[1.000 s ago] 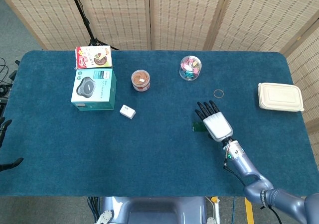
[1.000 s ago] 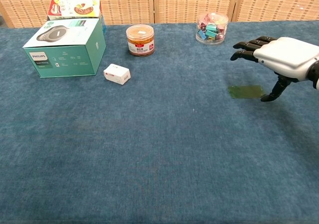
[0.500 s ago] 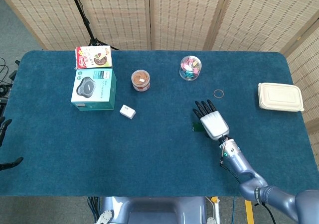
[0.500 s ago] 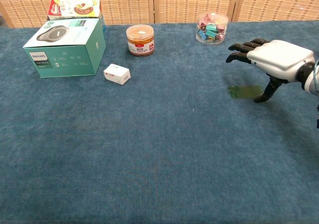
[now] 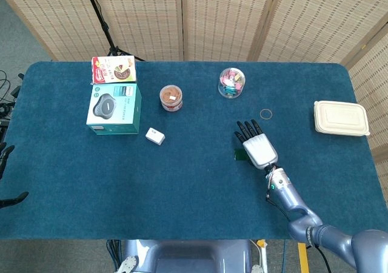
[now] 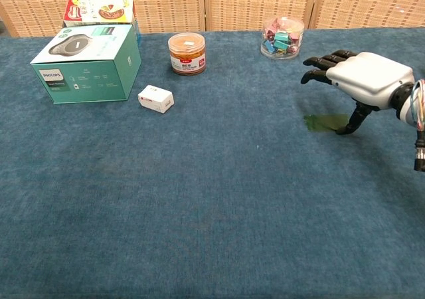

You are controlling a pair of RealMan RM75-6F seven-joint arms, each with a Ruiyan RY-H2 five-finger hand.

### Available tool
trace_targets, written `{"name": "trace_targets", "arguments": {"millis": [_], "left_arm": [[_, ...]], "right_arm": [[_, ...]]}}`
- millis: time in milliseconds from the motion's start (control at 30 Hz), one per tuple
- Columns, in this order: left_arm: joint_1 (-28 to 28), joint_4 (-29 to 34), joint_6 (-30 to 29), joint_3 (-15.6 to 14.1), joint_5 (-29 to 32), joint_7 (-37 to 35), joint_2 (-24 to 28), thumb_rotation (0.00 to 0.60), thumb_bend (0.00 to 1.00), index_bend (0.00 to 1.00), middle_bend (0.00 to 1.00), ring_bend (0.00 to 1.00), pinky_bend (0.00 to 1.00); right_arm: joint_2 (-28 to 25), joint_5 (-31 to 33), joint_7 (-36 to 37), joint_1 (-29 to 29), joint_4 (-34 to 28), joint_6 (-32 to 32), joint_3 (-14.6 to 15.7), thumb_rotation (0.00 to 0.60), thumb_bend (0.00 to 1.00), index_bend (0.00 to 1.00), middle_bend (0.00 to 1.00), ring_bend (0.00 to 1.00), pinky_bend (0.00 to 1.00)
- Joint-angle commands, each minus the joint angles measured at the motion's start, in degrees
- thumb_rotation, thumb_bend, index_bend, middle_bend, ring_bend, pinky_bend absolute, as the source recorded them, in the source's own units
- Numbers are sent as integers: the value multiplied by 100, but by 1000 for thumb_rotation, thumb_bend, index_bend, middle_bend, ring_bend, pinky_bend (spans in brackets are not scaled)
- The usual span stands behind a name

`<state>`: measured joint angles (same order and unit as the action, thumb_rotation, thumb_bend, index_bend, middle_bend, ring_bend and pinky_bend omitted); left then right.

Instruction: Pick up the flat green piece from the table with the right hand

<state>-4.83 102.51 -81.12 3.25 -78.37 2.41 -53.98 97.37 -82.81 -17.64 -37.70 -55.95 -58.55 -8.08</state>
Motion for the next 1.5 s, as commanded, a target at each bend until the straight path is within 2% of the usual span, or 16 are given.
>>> {"name": "trace_targets", "arguments": {"millis": [33,333,667,833,1067,1500], "left_arm": [[-2,-1,3,-1,-1,-2,1,600,0,0,0,0,73],[-9,0,14,0,4,-1,5,600,0,0,0,0,73],[-2,-9,4,-7,-14,-31,13,600,0,0,0,0,73],[-4,-7,7,-10,-20,-26,12,600,0,0,0,0,73],[-13,-2,16,-6,-5,3,5,600,0,0,0,0,73],[-25,18,23,-5,11,78,-9,600,0,0,0,0,73]], "right_arm": [[76,-13,-13,-16,111,-99,-13,600,0,172,0,0,0],[281,-110,48,-47,422,-398,-4,600,0,208,0,0,0],[244,-196,139,-38,467,-495,83,600,0,238,0,0,0],[214,-200,174,-41,445,-463,116,600,0,286,0,0,0],[43,-295,144,-76,358,-329,257,600,0,325,0,0,0],[-545,-182,-333,-196,-287,200,357,600,0,333,0,0,0]]}}
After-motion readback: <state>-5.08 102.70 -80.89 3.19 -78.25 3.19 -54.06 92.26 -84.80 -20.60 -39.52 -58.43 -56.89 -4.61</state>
